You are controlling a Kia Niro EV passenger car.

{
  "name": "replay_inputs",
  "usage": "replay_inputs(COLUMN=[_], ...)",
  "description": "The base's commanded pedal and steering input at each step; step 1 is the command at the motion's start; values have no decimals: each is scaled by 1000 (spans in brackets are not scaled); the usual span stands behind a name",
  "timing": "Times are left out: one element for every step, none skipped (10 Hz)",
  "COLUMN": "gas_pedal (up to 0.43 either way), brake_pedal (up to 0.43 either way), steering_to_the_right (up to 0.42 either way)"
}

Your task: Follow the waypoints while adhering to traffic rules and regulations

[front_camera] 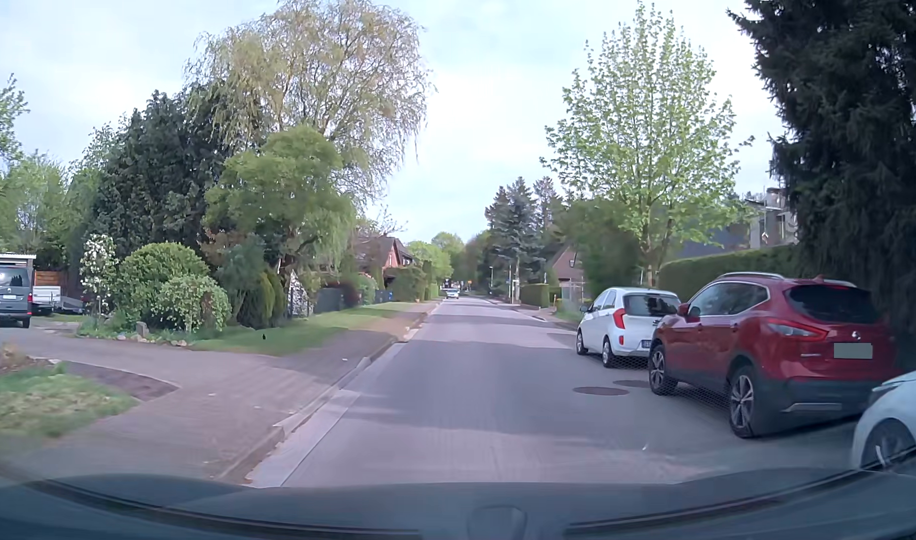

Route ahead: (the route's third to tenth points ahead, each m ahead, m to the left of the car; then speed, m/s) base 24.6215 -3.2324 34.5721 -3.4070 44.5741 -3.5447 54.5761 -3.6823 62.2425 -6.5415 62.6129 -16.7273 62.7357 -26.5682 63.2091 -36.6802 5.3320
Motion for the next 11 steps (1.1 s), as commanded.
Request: replay_inputs(gas_pedal=[67, 67, 67, 67, 67, 67, 67, 67, 67, 67, 67], brake_pedal=[0, 0, 0, 0, 0, 0, 0, 0, 0, 0, 0], steering_to_the_right=[25, 25, 25, 25, 25, 24, 21, 19, 16, 11, 10])
